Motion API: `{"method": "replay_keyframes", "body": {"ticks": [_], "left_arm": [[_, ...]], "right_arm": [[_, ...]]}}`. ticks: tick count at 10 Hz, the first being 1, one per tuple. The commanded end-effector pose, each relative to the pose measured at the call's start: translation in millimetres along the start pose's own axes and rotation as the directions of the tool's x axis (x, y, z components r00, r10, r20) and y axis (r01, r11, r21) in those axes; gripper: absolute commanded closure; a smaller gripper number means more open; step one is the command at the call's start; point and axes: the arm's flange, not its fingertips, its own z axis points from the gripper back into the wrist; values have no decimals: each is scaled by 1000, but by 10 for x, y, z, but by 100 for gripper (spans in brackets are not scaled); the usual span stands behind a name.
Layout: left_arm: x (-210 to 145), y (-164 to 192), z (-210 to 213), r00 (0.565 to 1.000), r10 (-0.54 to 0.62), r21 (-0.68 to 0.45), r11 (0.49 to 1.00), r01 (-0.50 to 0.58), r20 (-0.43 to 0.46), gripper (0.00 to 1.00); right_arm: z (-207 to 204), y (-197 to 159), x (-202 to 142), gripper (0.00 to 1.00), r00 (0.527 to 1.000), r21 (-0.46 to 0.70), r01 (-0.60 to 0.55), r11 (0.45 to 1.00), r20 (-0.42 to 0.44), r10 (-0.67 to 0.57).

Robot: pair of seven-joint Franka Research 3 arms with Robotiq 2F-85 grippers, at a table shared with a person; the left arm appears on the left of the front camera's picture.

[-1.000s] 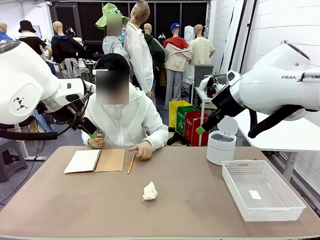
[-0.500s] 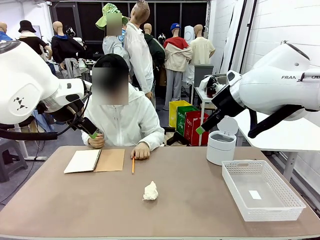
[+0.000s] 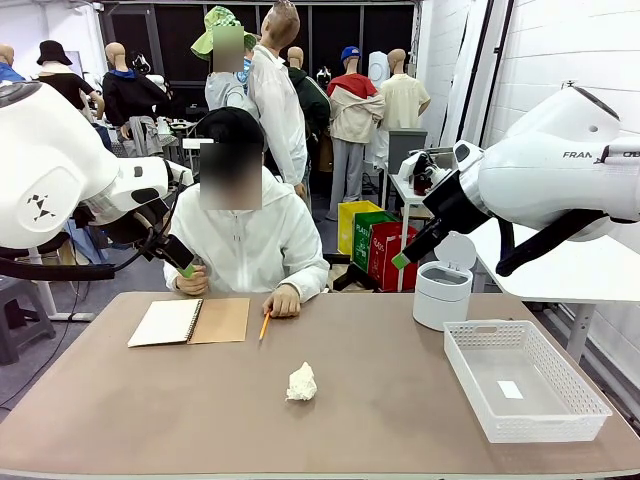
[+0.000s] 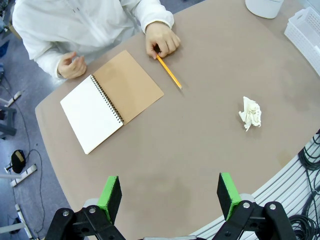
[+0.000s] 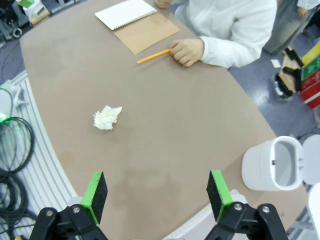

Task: Sort the paper based on its condition.
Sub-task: If a person hands you a paper, place it in the Organizing basket , and if it's crumpled, put it in the Trash can.

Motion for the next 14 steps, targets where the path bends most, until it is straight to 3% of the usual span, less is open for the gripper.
{"method": "replay_keyframes", "body": {"ticks": [1, 4, 7, 10, 14], "left_arm": [[-2, 3, -3, 1000, -1, 0, 1000, 1, -1, 0], [-2, 3, -3, 1000, -1, 0, 1000, 1, -1, 0], [-2, 3, -3, 1000, -1, 0, 1000, 1, -1, 0], [-2, 3, -3, 1000, -1, 0, 1000, 1, -1, 0], [-2, 3, -3, 1000, -1, 0, 1000, 1, -1, 0]], "right_arm": [[-152, 13, 164, 0, 997, 10, -37, 999, -62, 37], [-716, 18, 415, 0, 969, 54, -108, 993, -216, 118], [-1421, 3, 439, 0, 937, 55, -152, 987, -310, 162], [-1886, 54, 299, 0, 925, 96, -186, 978, -319, 207], [-1944, 106, 254, 0, 922, 104, -159, 982, -340, 185]]}}
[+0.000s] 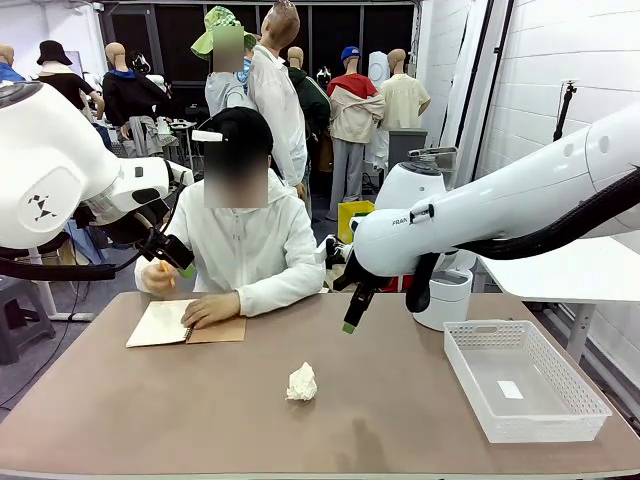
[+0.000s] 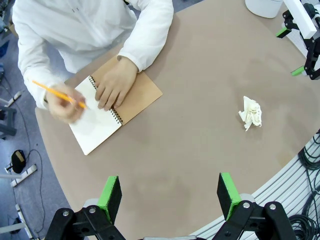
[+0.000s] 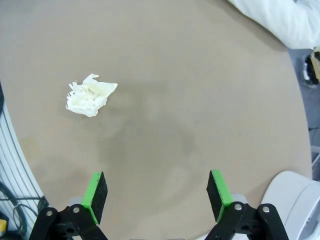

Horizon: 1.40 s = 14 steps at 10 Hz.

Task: Sort the paper based on its condition.
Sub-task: If a person hands you a paper, place it in the Organizing basket , and if it's crumpled, put it in the Trash can.

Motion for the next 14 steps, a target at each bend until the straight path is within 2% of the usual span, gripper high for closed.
{"method": "replay_keyframes", "body": {"ticks": [1, 4, 6, 11, 14], "left_arm": [[-5, 10, 2, 1000, 1, 0, 1000, -1, 0, 0], [-5, 10, 2, 1000, 1, 0, 1000, -1, 0, 0], [-5, 10, 2, 1000, 1, 0, 1000, -1, 0, 0], [-5, 10, 2, 1000, 1, 0, 1000, -1, 0, 0], [-5, 10, 2, 1000, 1, 0, 1000, -1, 0, 0]], "right_arm": [[27, -14, -6, 0, 1000, 1, 9, 1000, 5, -9], [12, -14, -8, 0, 1000, -3, 3, 1000, 1, -3], [-162, 49, 179, 0, 999, 67, -44, 997, 10, 43], [-625, 323, 541, 0, 985, 121, -135, 983, -94, 147], [-920, 328, 606, 0, 975, 167, -149, 975, -138, 172]]}}
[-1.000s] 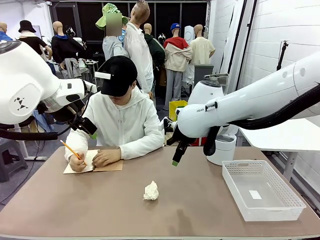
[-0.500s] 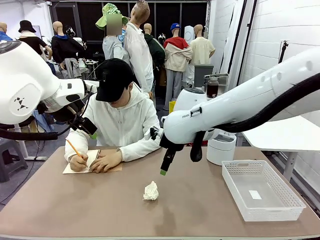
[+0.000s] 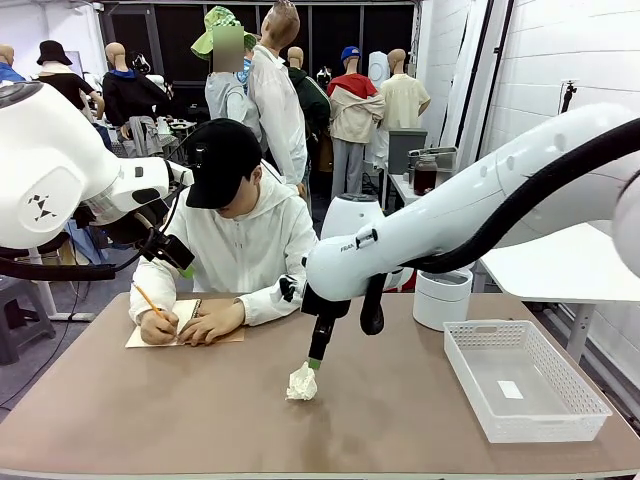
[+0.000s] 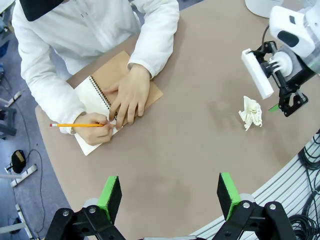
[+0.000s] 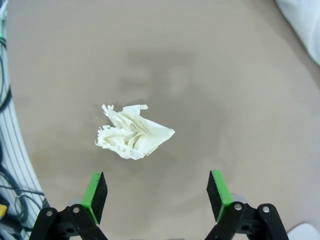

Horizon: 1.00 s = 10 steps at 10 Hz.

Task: Sort the paper based on its condition.
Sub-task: If a person hands you a paper, place it in the Organizing basket , and if it's crumpled, put it in the Trash can.

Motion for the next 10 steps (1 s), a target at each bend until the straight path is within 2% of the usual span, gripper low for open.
{"method": "replay_keyframes", "body": {"ticks": [1, 10], "left_arm": [[-6, 10, 2, 1000, 1, 0, 1000, -1, 0, 0], [-6, 10, 2, 1000, 1, 0, 1000, -1, 0, 0]], "right_arm": [[-135, -100, 84, 0, 999, 28, -4, 1000, -45, 5], [-559, -43, 304, 0, 994, 127, -36, 991, -100, 49]]}}
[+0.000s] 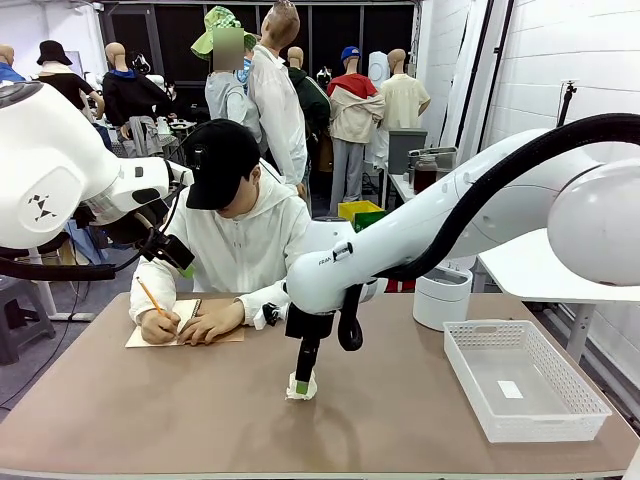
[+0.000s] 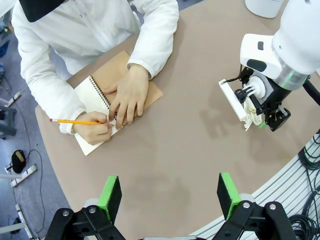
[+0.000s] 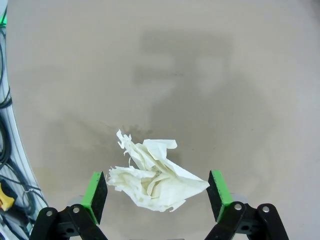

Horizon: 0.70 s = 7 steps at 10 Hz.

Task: Sort the paper based on its condition.
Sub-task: If a person hands you a paper, place it in the Organizing basket , and if it's crumpled, put it in the Trash can.

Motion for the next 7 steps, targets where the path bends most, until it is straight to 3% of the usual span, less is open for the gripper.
{"method": "replay_keyframes", "body": {"ticks": [1, 6, 7], "left_arm": [[-6, 10, 2, 1000, 1, 0, 1000, -1, 0, 0], [-6, 10, 2, 1000, 1, 0, 1000, -1, 0, 0], [-6, 10, 2, 1000, 1, 0, 1000, -1, 0, 0]], "right_arm": [[-35, -77, 61, 0, 999, -4, -3, 1000, -38, 3], [-146, -145, 127, 0, 999, 35, 2, 999, -49, 0], [-159, -151, 130, 18, 998, 60, 18, 998, -63, -15]]}}
